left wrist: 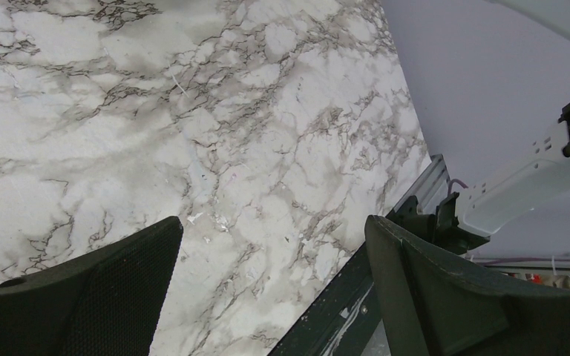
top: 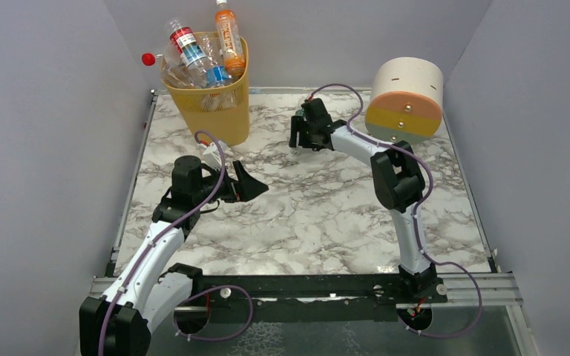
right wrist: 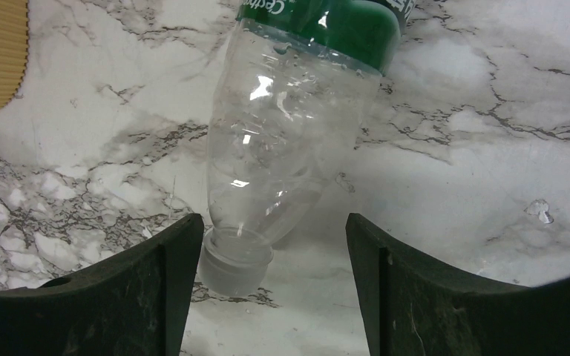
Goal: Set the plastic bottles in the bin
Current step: Pick up the plastic bottle at the center of the board.
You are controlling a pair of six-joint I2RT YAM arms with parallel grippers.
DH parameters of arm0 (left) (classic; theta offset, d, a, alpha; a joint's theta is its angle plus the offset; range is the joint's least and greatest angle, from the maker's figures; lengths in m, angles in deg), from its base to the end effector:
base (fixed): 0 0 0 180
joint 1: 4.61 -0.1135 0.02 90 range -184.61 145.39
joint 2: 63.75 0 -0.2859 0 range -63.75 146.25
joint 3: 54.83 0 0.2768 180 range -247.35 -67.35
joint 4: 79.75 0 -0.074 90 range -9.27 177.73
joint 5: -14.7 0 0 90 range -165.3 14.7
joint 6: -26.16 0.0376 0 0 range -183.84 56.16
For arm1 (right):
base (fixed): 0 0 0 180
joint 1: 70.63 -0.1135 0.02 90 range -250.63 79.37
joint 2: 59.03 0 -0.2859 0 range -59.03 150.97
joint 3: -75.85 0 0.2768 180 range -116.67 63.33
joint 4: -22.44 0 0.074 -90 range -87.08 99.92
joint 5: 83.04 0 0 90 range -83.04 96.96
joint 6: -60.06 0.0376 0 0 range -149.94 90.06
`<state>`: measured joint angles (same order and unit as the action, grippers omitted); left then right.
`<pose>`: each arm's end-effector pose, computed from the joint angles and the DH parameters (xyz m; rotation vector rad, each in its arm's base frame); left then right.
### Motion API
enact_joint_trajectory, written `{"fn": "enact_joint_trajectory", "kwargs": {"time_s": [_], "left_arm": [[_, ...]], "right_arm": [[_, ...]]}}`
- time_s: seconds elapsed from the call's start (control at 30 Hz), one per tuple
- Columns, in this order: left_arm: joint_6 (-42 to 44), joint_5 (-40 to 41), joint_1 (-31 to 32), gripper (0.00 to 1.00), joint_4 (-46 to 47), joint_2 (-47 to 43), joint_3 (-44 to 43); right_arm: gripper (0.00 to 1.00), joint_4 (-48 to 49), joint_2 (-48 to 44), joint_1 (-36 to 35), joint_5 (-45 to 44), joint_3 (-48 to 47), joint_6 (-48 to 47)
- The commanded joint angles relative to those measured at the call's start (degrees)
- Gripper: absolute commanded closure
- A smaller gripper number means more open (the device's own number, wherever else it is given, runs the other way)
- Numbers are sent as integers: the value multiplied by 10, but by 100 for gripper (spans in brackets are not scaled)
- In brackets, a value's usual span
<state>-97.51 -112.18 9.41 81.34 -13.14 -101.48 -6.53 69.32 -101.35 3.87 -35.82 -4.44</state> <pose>0.1989 -0.0729 0.2749 0.0959 2.0718 -1.1608 0.4657 0.2744 0.1785 -0.0831 2.4028 0.4045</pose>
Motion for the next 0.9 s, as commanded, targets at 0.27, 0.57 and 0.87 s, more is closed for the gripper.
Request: {"fn": "enact_joint_trajectory", "kwargs": {"time_s": [0.27, 0.57, 0.87], "left_arm": [[-4, -12, 6, 1, 26, 1, 23], [-4, -10, 7, 1, 40, 21, 16], [-37, 1, 7, 1, 89, 52, 14]], "right_arm": [[50, 8, 45, 6, -9, -25, 0], [79, 22, -2, 7, 6, 29, -20], [85, 42, -114, 6, 54, 148, -38]]}}
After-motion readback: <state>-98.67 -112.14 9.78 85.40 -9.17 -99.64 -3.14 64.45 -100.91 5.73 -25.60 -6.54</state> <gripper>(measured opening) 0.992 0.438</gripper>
